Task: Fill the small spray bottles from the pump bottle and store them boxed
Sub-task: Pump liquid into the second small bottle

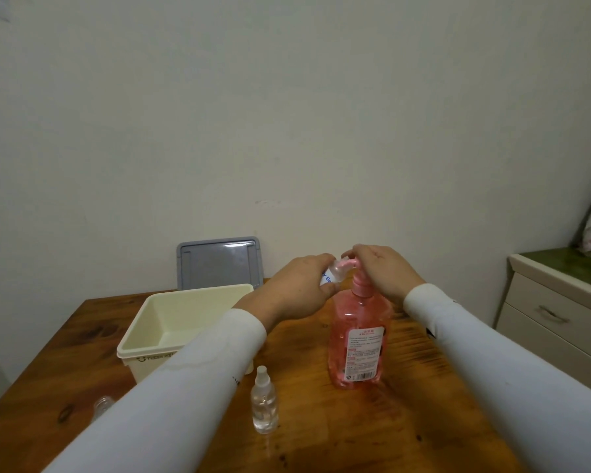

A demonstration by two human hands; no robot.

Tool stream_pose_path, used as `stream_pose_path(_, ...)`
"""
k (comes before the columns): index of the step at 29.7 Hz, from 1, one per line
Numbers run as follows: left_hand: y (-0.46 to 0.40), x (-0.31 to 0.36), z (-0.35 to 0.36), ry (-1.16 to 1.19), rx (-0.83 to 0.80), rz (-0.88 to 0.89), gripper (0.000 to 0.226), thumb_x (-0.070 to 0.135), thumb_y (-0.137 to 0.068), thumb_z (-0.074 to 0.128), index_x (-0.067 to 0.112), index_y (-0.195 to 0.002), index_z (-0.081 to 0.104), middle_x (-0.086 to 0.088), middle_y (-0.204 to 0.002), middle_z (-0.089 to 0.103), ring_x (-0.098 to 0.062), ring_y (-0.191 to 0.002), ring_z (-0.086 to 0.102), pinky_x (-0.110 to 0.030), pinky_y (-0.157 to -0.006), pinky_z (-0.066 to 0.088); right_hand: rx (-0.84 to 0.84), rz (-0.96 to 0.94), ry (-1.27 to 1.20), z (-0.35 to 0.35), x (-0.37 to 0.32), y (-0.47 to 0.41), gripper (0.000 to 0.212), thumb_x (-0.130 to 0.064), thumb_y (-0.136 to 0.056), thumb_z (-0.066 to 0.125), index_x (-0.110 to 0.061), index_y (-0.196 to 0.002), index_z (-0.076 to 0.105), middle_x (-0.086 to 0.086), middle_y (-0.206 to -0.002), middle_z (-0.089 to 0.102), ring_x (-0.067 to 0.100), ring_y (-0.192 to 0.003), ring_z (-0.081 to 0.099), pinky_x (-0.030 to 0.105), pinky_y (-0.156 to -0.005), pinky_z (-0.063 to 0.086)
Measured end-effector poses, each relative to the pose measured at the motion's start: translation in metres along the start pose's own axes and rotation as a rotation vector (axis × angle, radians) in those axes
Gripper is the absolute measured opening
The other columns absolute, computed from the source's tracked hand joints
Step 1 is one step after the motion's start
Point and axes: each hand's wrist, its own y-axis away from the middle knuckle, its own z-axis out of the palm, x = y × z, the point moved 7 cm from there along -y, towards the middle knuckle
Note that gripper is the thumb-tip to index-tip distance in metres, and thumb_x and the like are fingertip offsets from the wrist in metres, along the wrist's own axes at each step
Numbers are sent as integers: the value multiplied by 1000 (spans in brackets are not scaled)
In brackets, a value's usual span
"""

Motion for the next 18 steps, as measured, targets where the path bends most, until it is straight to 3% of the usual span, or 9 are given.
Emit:
stream_pose_path(5, -1, -7, 13, 12, -29, -25, 35, 36, -95, 56, 25, -127, 50, 0, -121, 61, -14, -95, 55, -24, -77, 43, -8, 9, -37, 8, 7, 5, 38, -19, -97, 33, -9, -107, 68, 11, -110, 65, 25, -103, 57, 35, -88, 44)
stream_pose_path(12, -1, 1, 0, -11, -19, 1, 36, 34, -95, 55, 22, -129, 50, -2, -122, 60, -16, -97, 54, -27, -80, 44, -7, -14, 40, -1, -1, 2, 36, -16, -97, 36, -7, -118, 63, 14, -122, 62, 29, -111, 54, 41, -98, 43)
stream_pose_path(18, 2, -5, 11, 5, -22, -18, 34, 36, -95, 56, 24, -127, 50, -1, -119, 61, -15, -93, 54, -24, -75, 43, 2, 20, -74, 6, 5, 4, 37, -21, -96, 35, -11, -104, 70, 11, -104, 68, 25, -98, 58, 36, -87, 45)
